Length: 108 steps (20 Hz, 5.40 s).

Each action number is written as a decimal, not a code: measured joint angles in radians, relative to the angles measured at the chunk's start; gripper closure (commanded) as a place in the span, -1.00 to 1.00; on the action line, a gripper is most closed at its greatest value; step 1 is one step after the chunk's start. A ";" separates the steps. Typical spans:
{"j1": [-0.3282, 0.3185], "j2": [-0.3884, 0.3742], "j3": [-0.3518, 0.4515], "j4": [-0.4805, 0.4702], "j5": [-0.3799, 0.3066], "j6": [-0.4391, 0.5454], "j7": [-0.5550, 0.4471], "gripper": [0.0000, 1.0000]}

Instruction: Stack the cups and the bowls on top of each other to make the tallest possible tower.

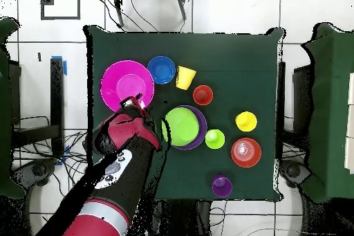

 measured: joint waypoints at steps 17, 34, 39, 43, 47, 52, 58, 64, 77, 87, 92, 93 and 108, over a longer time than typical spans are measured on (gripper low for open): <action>-0.001 -0.014 0.002 0.000 0.000 0.000 0.000 1.00; 0.020 -0.007 0.001 0.000 0.000 0.000 0.000 -1.00; 0.034 0.006 -0.009 -0.001 0.000 0.000 0.000 -1.00; 0.046 0.033 -0.022 -0.001 0.000 0.000 0.000 -1.00; 0.048 0.054 -0.029 -0.001 0.000 0.000 0.000 -1.00; 0.049 0.079 -0.038 -0.001 0.000 0.000 0.000 -1.00; 0.049 0.090 -0.040 -0.001 0.000 -0.003 0.000 1.00; 0.046 0.079 -0.042 -0.001 0.000 -0.033 0.000 1.00; 0.036 0.080 -0.042 0.000 -0.020 -0.070 0.000 -1.00; 0.023 0.080 -0.042 0.001 -0.030 -0.074 0.000 -1.00; 0.019 0.080 -0.042 0.001 -0.030 -0.074 0.000 -1.00; 0.019 0.079 -0.042 0.001 -0.030 -0.074 0.000 -1.00; -0.012 0.021 -0.027 0.004 -0.042 -0.073 0.000 -1.00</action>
